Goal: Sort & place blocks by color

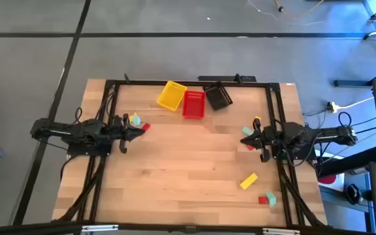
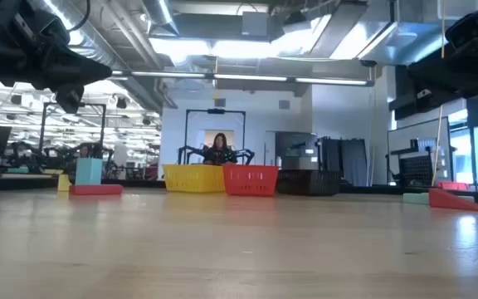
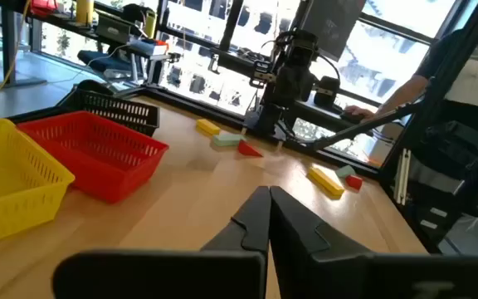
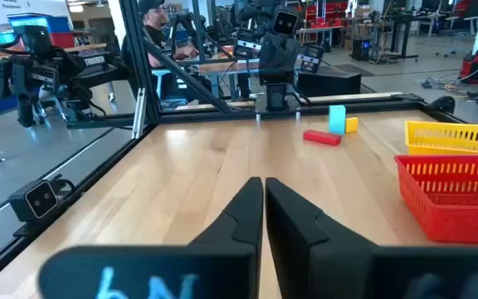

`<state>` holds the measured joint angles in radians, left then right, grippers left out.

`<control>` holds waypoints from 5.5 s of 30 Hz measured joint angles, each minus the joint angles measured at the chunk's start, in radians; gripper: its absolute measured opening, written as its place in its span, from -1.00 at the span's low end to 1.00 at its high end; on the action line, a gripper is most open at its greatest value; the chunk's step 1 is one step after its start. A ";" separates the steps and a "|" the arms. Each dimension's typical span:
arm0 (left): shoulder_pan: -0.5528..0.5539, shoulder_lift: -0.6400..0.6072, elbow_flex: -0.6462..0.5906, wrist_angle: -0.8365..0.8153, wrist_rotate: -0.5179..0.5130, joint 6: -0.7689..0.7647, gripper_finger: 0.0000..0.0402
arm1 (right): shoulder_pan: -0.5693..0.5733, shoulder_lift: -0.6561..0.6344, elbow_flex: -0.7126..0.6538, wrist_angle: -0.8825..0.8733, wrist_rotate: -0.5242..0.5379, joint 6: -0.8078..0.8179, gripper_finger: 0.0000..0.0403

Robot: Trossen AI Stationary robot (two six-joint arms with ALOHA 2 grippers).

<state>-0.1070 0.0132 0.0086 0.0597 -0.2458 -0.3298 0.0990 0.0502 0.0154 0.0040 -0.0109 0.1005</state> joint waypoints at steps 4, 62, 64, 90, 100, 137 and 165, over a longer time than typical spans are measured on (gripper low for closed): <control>0.000 0.000 0.000 0.000 0.000 0.000 -1.00 | 0.000 0.000 0.000 0.000 0.000 -0.001 -0.90; 0.000 0.000 0.000 0.000 0.000 0.000 -1.00 | 0.000 0.000 0.000 0.000 0.000 -0.001 -0.90; 0.000 0.000 0.000 0.000 0.000 0.000 -1.00 | 0.000 0.000 0.000 0.000 0.000 -0.001 -0.90; 0.000 0.000 0.000 0.000 0.000 0.000 -1.00 | 0.000 0.000 0.000 0.000 0.000 -0.002 -0.90; 0.000 0.000 0.000 0.000 0.000 0.000 -1.00 | 0.000 0.000 0.000 0.000 0.000 0.000 -0.90; 0.000 0.000 0.000 0.002 0.002 -0.053 -1.00 | 0.000 0.000 0.000 0.000 0.000 0.000 -0.90; 0.199 0.571 0.842 -1.103 -0.238 -0.438 -0.10 | 0.000 0.000 0.000 0.000 0.000 0.000 -0.90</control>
<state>0.0922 0.5842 0.8503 -1.0437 -0.4841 -0.7676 0.0994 0.0505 0.0154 0.0042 -0.0107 0.1003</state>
